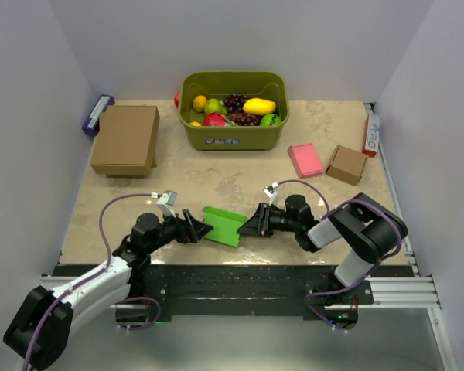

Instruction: Fold the paper box

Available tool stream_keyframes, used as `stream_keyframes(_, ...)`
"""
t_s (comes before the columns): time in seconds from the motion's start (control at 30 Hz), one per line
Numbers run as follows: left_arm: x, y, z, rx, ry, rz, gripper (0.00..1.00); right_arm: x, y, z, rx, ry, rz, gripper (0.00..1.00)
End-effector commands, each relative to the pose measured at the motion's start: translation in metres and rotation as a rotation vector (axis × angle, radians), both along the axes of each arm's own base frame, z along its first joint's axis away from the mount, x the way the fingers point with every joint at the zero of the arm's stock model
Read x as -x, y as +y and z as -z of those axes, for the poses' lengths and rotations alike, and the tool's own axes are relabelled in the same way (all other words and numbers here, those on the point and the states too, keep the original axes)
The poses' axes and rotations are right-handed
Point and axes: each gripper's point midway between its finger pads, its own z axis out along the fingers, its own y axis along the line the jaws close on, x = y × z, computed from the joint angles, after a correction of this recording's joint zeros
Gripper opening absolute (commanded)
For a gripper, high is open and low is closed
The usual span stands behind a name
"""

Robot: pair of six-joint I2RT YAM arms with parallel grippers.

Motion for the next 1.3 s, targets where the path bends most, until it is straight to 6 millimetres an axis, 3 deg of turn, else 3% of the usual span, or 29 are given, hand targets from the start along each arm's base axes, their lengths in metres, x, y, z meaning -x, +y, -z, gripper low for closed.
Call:
stream_keyframes(0.0,0.003,0.007,0.006,-0.002,0.035,-0.020,0.90,-0.003,0.004,-0.028,-0.059,-0.102,-0.033,0.17)
stream_keyframes(0.17,0.004,0.002,-0.015,0.057,0.007,0.006,0.91,-0.004,0.005,-0.043,-0.046,-0.175,-0.073,0.16)
stream_keyframes(0.23,0.004,-0.001,-0.024,0.074,-0.006,0.022,0.91,-0.001,0.003,-0.040,-0.007,-0.181,-0.091,0.15)
stream_keyframes(0.47,0.010,-0.010,-0.046,0.131,-0.033,0.083,0.91,-0.002,0.003,-0.065,0.002,-0.281,-0.138,0.14)
stream_keyframes(0.8,0.027,-0.022,-0.085,0.250,-0.145,0.211,0.84,0.007,0.002,-0.072,0.005,-0.337,-0.207,0.14)
stream_keyframes(1.23,0.031,-0.027,-0.081,0.262,-0.134,0.260,0.70,0.014,0.003,-0.086,-0.028,-0.377,-0.260,0.13)
stream_keyframes(1.27,0.031,-0.028,-0.081,0.264,-0.139,0.267,0.64,0.015,0.002,-0.084,-0.026,-0.375,-0.265,0.13)
